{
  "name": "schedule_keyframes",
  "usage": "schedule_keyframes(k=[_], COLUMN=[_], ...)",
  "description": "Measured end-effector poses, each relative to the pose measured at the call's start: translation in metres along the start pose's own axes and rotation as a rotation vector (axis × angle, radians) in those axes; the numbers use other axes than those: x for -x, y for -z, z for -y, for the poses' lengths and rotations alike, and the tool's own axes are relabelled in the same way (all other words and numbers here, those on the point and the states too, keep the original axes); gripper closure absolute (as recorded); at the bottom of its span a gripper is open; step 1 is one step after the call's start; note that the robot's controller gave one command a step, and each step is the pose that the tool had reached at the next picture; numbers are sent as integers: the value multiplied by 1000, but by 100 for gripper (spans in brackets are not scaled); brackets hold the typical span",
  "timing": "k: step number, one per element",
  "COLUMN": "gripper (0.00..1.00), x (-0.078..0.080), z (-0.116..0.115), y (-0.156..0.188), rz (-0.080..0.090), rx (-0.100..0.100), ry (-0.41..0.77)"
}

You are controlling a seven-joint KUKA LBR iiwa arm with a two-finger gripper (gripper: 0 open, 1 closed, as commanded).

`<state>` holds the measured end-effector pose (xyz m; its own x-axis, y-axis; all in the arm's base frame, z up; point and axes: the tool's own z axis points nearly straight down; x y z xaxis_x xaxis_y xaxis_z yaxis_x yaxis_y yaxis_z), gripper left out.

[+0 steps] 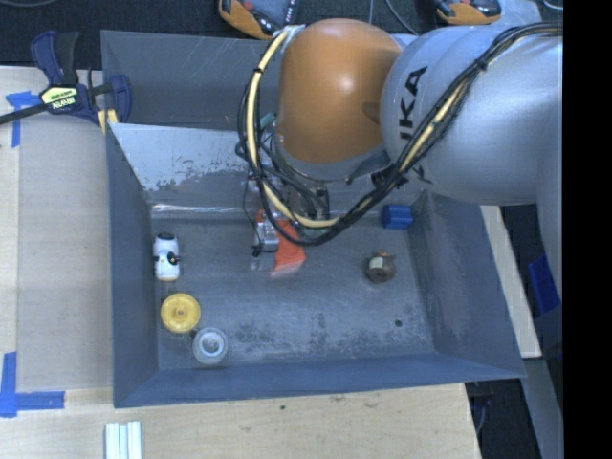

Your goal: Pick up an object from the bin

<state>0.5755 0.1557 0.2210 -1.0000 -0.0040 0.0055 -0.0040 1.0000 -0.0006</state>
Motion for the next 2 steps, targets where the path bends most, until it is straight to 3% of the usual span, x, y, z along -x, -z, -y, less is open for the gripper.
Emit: schedule_keyframes(k=[1,2], gripper=[0,100], x=[29,30], z=[80,77], y=[-135,-129], rz=[0,2], rx=[-1,1], ry=[-72,-71])
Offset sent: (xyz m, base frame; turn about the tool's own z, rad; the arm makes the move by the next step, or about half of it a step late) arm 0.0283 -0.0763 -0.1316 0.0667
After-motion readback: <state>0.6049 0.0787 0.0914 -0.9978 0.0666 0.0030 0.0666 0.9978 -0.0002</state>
